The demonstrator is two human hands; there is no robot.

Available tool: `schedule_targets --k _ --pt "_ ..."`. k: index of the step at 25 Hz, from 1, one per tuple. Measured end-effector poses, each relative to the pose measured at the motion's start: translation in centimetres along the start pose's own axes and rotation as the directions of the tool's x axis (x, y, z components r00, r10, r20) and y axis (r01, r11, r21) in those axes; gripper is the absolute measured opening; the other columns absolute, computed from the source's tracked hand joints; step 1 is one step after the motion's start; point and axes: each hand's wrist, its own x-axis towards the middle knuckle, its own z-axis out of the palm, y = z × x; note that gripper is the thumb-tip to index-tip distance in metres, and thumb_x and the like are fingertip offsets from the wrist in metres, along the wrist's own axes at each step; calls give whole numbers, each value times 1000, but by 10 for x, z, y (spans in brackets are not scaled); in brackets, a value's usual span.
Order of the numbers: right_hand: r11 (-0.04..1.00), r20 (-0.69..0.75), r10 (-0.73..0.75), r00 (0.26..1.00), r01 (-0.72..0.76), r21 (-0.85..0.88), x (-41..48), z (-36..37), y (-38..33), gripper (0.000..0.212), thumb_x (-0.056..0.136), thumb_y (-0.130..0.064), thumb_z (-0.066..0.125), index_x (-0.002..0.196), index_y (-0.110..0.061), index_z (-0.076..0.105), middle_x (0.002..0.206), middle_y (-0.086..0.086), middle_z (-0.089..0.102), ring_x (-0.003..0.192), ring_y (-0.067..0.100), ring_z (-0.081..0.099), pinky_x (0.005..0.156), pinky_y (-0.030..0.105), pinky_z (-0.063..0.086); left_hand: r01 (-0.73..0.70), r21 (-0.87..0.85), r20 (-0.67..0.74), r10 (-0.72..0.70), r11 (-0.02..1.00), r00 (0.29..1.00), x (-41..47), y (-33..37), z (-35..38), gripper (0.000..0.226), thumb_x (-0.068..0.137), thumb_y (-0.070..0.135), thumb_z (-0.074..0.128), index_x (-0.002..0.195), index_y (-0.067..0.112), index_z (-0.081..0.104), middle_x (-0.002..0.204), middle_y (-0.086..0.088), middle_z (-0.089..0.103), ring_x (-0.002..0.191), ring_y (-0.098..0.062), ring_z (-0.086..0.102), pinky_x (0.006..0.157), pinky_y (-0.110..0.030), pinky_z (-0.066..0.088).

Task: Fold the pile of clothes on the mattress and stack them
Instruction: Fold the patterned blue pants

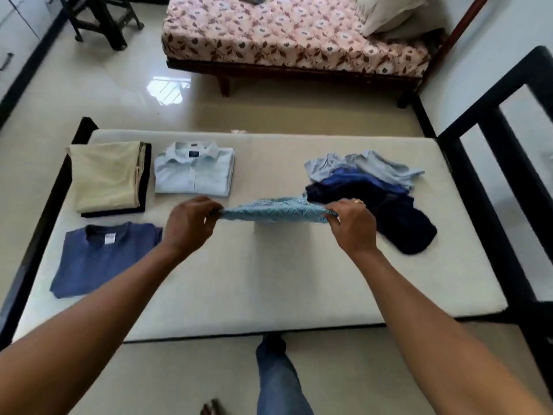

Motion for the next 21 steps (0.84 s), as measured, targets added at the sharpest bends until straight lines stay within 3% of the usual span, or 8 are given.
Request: schedule_targets --k 4,9,14,21 --pt "994 253 100 962 -106 9 -140 60 -3 12 82 -20 82 94 -18 82 86 3 73 77 34 69 62 37 54 35 36 310 -44 999 950 -138 -25 54 10 82 16 83 91 21 83 84 1 75 69 -30 71 58 -37 57" --pt "985 470 168 866 -169 -40 -269 98 -11 12 83 -22 82 94 -16 81 88 6 74 81 33 70 66 36 51 6 91 582 -58 996 811 -255 -35 88 13 83 19 77 92 27 82 89 4 76 80 -28 72 65 -32 55" --pt "976 533 211 819 -203 -73 -299 99 -8 11 85 -23 78 94 -18 78 92 5 74 87 32 69 67 35 48 -18 102 597 -47 995 801 -259 -27 94 11 86 22 75 94 25 81 90 2 77 82 -27 71 65 -31 50" --pt "958 496 239 835 -287 21 -185 103 27 17 88 -28 74 103 -23 77 95 -2 77 87 22 71 68 29 50 216 44 425 -214 975 879 -141 -44 114 11 82 17 79 92 21 81 88 -1 79 78 -26 73 69 -34 55"
